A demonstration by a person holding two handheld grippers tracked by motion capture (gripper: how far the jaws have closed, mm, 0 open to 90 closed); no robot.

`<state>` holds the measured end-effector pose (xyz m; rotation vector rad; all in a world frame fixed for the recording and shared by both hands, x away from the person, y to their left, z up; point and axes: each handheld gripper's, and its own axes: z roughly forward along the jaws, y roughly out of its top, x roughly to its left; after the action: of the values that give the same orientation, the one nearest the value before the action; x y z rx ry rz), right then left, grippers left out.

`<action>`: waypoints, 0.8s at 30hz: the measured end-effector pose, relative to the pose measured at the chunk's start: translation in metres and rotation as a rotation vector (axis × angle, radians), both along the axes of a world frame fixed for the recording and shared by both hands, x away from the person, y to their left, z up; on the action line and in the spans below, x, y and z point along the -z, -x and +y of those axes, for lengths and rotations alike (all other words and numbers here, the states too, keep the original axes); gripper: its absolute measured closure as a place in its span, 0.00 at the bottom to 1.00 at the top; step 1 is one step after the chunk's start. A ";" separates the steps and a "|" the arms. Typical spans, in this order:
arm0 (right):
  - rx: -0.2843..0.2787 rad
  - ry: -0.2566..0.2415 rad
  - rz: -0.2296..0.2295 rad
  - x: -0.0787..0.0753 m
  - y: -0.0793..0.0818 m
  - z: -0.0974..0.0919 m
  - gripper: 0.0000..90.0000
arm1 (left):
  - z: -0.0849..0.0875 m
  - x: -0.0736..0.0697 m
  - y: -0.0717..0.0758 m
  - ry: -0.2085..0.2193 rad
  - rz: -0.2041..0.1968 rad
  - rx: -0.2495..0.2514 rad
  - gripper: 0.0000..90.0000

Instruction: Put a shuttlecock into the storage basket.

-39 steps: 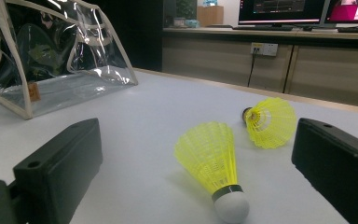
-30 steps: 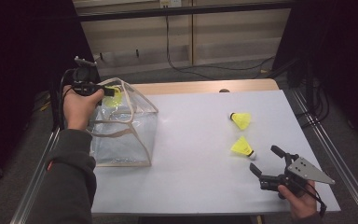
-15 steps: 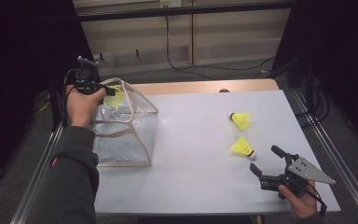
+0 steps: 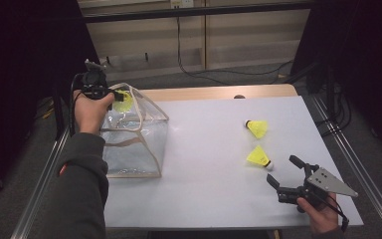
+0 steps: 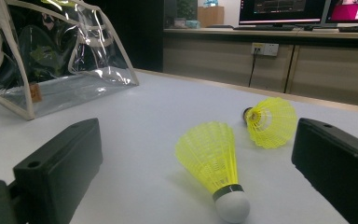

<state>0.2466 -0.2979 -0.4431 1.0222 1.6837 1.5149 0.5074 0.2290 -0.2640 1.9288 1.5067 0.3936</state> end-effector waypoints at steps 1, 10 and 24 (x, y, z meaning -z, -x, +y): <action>-0.001 -0.001 -0.001 0.000 0.000 0.000 0.02 | 0.000 0.000 -0.001 -0.007 0.001 0.002 0.91; 0.000 -0.006 -0.004 0.000 0.000 0.000 0.02 | 0.001 0.001 -0.002 -0.011 -0.016 -0.014 0.78; 0.002 0.000 -0.006 0.000 0.001 -0.001 0.02 | 0.004 -0.006 0.006 0.033 -0.024 0.010 0.69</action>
<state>0.2460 -0.2986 -0.4430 1.0179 1.6777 1.5156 0.5018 0.2328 -0.2581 1.8992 1.4788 0.3843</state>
